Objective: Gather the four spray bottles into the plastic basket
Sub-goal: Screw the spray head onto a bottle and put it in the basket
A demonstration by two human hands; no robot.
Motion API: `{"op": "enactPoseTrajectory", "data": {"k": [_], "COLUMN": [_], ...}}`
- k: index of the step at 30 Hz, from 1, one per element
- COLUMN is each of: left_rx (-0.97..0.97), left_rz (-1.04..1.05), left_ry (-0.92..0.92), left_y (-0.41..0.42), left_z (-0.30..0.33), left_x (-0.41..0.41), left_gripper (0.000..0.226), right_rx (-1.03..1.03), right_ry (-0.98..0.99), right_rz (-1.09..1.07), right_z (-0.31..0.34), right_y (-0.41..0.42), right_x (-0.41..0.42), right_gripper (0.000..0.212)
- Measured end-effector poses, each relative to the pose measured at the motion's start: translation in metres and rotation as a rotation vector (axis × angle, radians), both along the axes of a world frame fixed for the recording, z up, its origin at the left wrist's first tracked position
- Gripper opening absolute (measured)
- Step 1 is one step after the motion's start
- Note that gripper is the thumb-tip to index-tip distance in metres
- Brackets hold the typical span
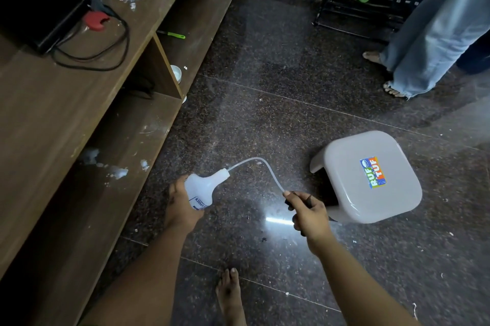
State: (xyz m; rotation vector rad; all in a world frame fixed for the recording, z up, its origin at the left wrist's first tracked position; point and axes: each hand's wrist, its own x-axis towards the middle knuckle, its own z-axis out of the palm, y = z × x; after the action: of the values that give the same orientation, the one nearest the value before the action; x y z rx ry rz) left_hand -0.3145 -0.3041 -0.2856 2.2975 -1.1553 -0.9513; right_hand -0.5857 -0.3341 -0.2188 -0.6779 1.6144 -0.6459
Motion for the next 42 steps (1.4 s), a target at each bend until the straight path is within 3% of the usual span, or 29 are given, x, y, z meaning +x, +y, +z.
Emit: {"op": "enactPoseTrajectory", "data": {"k": [8, 13, 17, 20, 22, 25, 29, 38, 42], "left_rx": [0.032, 0.045, 0.063, 0.07, 0.082, 0.087, 0.128, 0.03, 0.014], "left_rz": [0.003, -0.16, -0.241, -0.106, 0.034, 0.17, 0.137, -0.089, -0.04], "left_ry": [-0.013, -0.06, -0.069, -0.025, 0.027, 0.097, 0.045, 0.062, 0.058], "left_y": [0.009, 0.017, 0.022, 0.025, 0.023, 0.019, 0.018, 0.02, 0.02], "left_z": [0.004, 0.003, 0.0, -0.005, -0.006, -0.006, -0.006, -0.007, -0.002], "left_x": [0.013, 0.016, 0.016, 0.019, 0.022, 0.025, 0.022, 0.002, -0.003], "left_gripper": [0.099, 0.09, 0.091, 0.095, 0.098, 0.099, 0.102, 0.095, 0.096], "right_rx": [0.134, 0.058, -0.031, -0.07, -0.069, 0.065, 0.183, 0.114, -0.021], "right_ry": [0.197, 0.368, 0.438, 0.507, 0.441, 0.15, -0.014, 0.125, 0.222], "right_rz": [0.292, 0.352, 0.444, 0.453, 0.441, 0.472, 0.6, 0.663, 0.627], "right_z": [0.012, 0.008, 0.01, 0.01, 0.01, 0.015, 0.017, 0.008, -0.002], "right_y": [-0.023, -0.028, -0.033, -0.038, -0.041, -0.039, -0.038, -0.051, -0.055], "right_x": [-0.024, -0.016, 0.004, 0.004, 0.001, -0.002, -0.008, 0.002, 0.015], "right_gripper": [0.029, 0.035, 0.019, 0.018, 0.014, 0.013, 0.016, 0.016, 0.035]}}
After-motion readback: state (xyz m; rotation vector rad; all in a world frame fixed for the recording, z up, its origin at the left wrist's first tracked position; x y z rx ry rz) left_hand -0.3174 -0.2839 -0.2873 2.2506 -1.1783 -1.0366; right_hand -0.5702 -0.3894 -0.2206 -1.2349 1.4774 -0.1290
